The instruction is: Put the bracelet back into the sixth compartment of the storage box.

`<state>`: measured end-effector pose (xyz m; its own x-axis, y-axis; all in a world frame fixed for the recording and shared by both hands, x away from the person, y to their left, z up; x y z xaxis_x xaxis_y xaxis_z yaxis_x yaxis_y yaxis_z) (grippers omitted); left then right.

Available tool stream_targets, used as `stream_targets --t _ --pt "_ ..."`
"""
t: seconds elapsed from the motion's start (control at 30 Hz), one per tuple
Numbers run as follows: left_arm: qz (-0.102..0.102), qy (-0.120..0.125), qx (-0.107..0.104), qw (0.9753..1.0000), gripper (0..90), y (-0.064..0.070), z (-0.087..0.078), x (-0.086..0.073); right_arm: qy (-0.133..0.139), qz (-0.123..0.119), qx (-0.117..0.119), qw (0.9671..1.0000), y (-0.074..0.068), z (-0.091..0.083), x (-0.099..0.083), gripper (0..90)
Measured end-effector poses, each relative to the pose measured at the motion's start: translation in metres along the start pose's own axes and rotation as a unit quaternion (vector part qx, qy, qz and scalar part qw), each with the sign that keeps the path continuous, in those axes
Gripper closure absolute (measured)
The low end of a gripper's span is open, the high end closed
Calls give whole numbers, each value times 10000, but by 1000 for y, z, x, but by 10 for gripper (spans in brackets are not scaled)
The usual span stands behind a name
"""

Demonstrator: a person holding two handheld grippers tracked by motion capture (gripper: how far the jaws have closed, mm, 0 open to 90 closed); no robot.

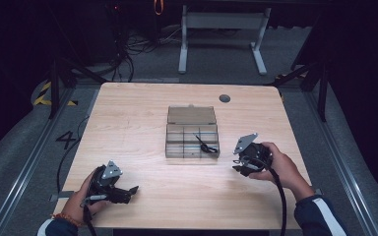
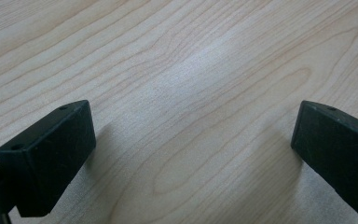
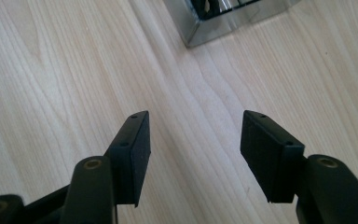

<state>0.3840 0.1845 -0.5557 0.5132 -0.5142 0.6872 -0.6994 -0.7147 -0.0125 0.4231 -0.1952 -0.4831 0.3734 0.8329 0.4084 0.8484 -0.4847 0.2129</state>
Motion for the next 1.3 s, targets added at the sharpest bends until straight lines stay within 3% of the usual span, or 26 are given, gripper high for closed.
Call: stream_targets --t 0.67,0.87,1.0,1.17,1.3 --pt "4 -1 1 10000 2 0 0 0 262 249 21 9993 -14 -6 -54 385" --pt "-1 0 -1 10000 1 0 0 0 577 574 38 9967 -16 -8 -75 369" --pt "6 -2 1 10000 1 0 0 0 624 731 -52 9954 -18 -10 -93 358" --pt "-1 -1 -2 10000 1 0 0 0 828 928 161 9921 -25 -10 -111 357" --pt "3 0 0 10000 1 0 0 0 968 1065 181 9894 -27 -10 -120 347"
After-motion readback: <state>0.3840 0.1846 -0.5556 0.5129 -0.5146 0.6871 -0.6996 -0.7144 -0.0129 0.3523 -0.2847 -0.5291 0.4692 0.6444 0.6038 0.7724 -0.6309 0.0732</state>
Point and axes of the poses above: each handheld gripper's, and its own axes: z roughly forward along the jaws, x roughly out of its top, y roughly to its right, the point moved 10 cm from there along z, roughly forward along the jaws, and after that the axes turned 3 degrees about z, right-handed, at the moved point
